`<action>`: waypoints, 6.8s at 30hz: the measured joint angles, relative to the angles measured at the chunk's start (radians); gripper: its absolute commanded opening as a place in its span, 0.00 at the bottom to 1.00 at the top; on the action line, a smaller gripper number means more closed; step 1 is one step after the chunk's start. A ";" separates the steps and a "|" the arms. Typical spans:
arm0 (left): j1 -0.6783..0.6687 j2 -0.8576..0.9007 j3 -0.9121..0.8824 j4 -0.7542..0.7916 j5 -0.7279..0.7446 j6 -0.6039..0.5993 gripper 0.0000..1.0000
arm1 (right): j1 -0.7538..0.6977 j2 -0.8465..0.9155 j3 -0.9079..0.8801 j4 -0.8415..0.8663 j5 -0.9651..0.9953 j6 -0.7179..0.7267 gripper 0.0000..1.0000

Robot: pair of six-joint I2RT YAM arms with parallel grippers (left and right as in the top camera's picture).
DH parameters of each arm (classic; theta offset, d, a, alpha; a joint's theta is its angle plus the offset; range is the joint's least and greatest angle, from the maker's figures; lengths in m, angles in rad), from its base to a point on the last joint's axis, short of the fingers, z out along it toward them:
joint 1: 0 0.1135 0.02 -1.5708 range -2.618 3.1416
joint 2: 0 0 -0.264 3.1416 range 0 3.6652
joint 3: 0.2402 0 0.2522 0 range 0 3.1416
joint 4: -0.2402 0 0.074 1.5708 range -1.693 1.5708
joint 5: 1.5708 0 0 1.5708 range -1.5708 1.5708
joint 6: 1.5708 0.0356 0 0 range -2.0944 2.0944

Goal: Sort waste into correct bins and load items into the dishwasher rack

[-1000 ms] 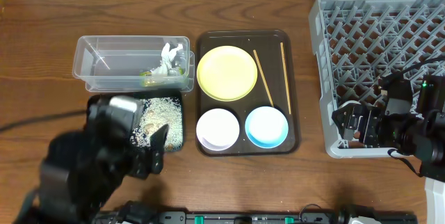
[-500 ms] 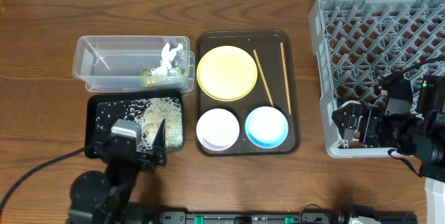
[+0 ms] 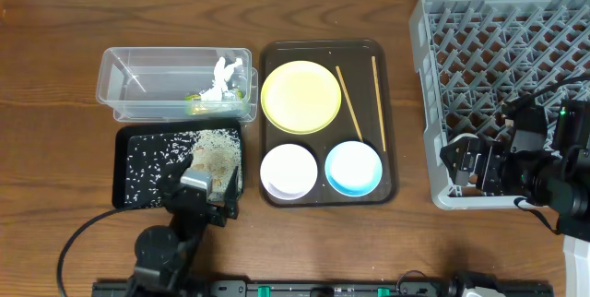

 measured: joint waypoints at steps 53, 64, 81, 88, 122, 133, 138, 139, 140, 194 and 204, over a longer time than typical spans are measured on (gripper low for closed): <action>0.000 -0.002 -0.127 0.182 0.002 -0.001 0.88 | 0.450 0.153 -0.031 0.246 -0.024 0.132 0.82; 0.000 -0.002 -0.127 0.182 0.002 -0.001 0.88 | 0.532 0.482 -0.033 0.680 0.273 0.169 0.56; 0.000 -0.002 -0.127 0.183 0.002 -0.001 0.88 | 0.569 0.980 -0.035 0.864 0.394 0.151 0.46; 0.000 -0.002 -0.127 0.183 0.002 -0.001 0.88 | 0.602 0.993 -0.029 0.850 0.423 0.141 0.10; 0.000 -0.002 -0.127 0.183 0.002 -0.001 0.88 | 0.190 0.615 0.005 0.638 0.491 -0.014 0.01; 0.000 -0.002 -0.127 0.183 0.002 -0.001 0.88 | 0.234 0.692 0.005 0.710 0.398 -0.119 0.47; 0.000 -0.002 -0.127 0.183 0.002 -0.001 0.89 | 0.352 0.678 0.005 0.692 0.311 -0.045 0.39; 0.000 -0.002 -0.127 0.183 0.002 -0.001 0.89 | 0.382 0.678 0.005 0.686 0.306 -0.024 0.36; 0.000 -0.002 -0.127 0.183 0.002 -0.001 0.89 | 0.404 0.678 0.004 0.681 0.305 -0.006 0.35; 0.000 -0.002 -0.127 0.183 0.002 -0.001 0.89 | 0.486 0.924 0.020 0.678 0.375 0.191 0.01; 0.000 -0.002 -0.127 0.183 0.002 -0.001 0.89 | 0.216 0.552 0.039 0.700 0.362 0.037 0.01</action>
